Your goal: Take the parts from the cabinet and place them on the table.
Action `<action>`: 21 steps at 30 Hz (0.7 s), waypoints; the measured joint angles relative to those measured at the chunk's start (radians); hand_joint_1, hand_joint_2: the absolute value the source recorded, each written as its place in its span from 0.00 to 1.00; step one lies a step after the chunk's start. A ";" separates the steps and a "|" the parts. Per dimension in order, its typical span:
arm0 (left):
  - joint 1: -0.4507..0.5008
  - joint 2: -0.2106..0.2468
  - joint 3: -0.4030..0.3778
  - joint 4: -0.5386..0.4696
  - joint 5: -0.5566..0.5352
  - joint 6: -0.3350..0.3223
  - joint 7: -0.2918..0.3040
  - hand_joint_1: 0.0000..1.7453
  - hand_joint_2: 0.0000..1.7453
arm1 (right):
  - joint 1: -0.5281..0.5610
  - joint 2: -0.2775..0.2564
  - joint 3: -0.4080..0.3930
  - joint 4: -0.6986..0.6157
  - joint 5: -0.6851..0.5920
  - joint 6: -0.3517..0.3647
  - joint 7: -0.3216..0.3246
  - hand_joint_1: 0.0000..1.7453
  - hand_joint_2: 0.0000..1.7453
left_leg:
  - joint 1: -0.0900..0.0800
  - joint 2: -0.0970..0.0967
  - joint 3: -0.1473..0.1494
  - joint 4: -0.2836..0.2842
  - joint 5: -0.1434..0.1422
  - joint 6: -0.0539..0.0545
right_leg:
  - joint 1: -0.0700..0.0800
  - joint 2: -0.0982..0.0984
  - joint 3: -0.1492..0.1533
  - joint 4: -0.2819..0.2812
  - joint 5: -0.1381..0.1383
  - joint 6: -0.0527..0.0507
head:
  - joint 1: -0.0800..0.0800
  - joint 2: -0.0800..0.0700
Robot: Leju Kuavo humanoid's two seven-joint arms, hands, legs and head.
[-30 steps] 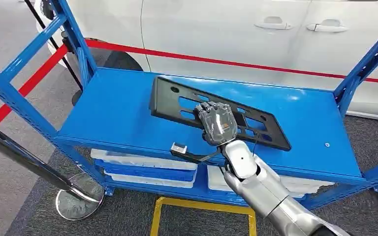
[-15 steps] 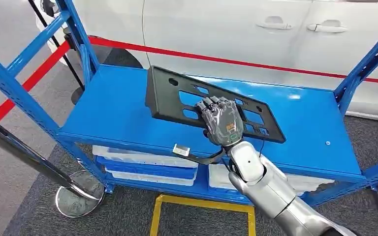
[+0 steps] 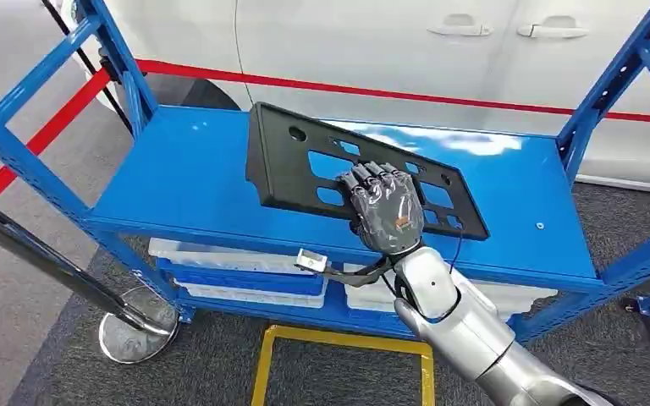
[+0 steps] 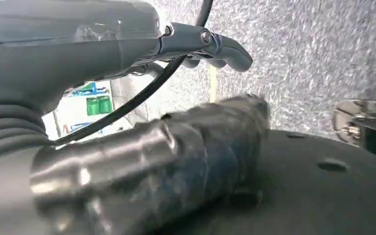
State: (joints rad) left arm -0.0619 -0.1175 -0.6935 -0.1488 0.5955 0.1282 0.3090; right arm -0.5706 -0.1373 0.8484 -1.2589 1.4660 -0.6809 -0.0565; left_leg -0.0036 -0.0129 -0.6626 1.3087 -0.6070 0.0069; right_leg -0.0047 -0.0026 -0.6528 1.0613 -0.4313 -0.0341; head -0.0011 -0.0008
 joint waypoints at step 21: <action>-0.007 -0.011 0.000 0.000 0.002 0.003 -0.002 0.00 1.00 | 0.005 -0.021 0.005 -0.015 -0.055 0.034 -0.035 1.00 1.00 | -0.006 -0.038 0.010 -0.271 0.214 0.012 | -0.024 0.056 0.119 -0.007 -0.100 0.051 | 0.002 0.000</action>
State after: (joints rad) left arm -0.0686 -0.1282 -0.6935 -0.1488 0.5978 0.1316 0.3067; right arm -0.5654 -0.1583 0.8537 -1.2741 1.4111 -0.6474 -0.0912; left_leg -0.0094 -0.0507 -0.6527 1.0378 -0.3928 0.0193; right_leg -0.0283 0.0536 -0.5339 1.0541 -0.5315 0.0173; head 0.0012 -0.0008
